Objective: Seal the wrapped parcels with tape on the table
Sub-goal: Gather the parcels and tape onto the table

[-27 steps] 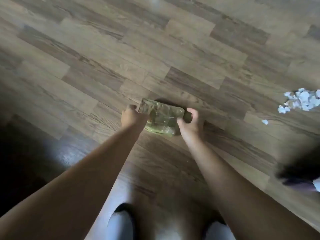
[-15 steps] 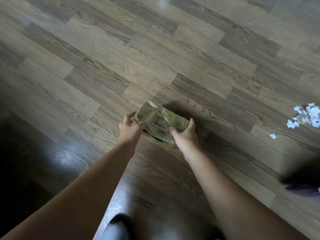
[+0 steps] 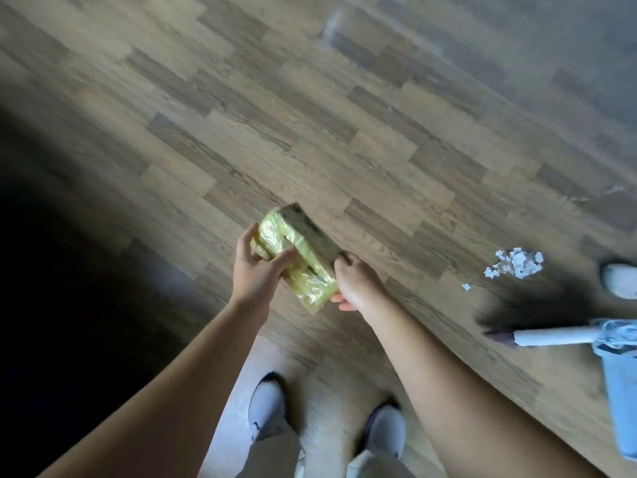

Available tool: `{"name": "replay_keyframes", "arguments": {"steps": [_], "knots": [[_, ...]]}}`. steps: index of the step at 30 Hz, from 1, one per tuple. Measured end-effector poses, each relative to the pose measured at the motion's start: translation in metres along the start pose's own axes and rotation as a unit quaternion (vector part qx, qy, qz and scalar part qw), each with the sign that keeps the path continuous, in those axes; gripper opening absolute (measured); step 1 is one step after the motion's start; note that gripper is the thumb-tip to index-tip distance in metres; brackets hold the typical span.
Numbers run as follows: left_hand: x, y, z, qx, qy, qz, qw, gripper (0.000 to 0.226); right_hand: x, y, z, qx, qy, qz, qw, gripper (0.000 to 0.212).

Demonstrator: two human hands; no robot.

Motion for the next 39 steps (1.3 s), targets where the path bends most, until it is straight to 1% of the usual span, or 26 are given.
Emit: {"name": "replay_keyframes", "arguments": {"steps": [2,3,4,6,8,9,13,16,18,22,25,28,33,36,39], "knots": [[0.024,0.023,-0.050,-0.026,-0.034,-0.029,0.999,0.066,0.037,0.015,0.043,0.085,0.040,-0.011,0.996,0.050],[0.035,0.034,-0.074,-0.038,-0.052,-0.037,0.997,0.067,0.057,0.021,0.064,0.111,0.051,-0.014,0.992,0.057],[0.045,0.044,-0.097,-0.053,-0.070,-0.039,0.995,0.069,0.077,0.028,0.087,0.120,0.073,-0.018,0.990,0.060],[0.063,0.065,-0.140,-0.089,-0.104,-0.044,0.990,0.072,0.117,0.037,0.138,0.087,0.142,-0.017,0.986,0.049],[0.077,0.083,-0.178,-0.101,-0.122,-0.051,0.986,0.072,0.153,0.046,0.181,0.042,0.189,-0.018,0.981,0.043],[0.082,0.090,-0.195,-0.107,-0.132,-0.048,0.984,0.072,0.167,0.051,0.198,0.037,0.206,-0.026,0.978,0.041],[0.100,0.109,-0.258,-0.143,-0.170,-0.037,0.974,0.084,0.210,0.072,0.250,0.050,0.236,-0.077,0.967,0.035],[0.109,0.115,-0.303,-0.168,-0.185,-0.026,0.968,0.096,0.231,0.090,0.282,0.064,0.234,-0.110,0.964,0.036],[0.115,0.113,-0.335,-0.189,-0.203,-0.014,0.961,0.098,0.240,0.103,0.306,0.072,0.250,-0.134,0.956,0.038],[0.106,0.101,-0.393,-0.219,-0.255,-0.011,0.942,0.086,0.236,0.128,0.355,0.072,0.254,-0.174,0.949,0.037],[0.090,0.083,-0.433,-0.224,-0.286,0.005,0.932,0.092,0.217,0.150,0.393,0.071,0.254,-0.193,0.945,0.042],[0.067,0.062,-0.476,-0.229,-0.293,0.022,0.928,0.099,0.188,0.171,0.434,0.074,0.254,-0.196,0.944,0.041],[0.009,0.020,-0.549,-0.263,-0.273,0.037,0.925,0.096,0.134,0.206,0.510,0.086,0.272,-0.198,0.938,0.042],[-0.017,-0.007,-0.597,-0.273,-0.278,0.038,0.920,0.090,0.108,0.229,0.552,0.103,0.279,-0.204,0.933,0.039],[-0.045,-0.034,-0.645,-0.276,-0.286,0.040,0.917,0.089,0.085,0.255,0.597,0.118,0.291,-0.218,0.924,0.036]]}}
Point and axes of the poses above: each hand's wrist, its own x-axis away from the middle knuckle, its own y-axis out of the back of the hand, z = x × y, the point moved 9 cm from there along -x, towards the middle knuckle, and after that the axes turned 10 degrees about -z, right-handed, at the moved point
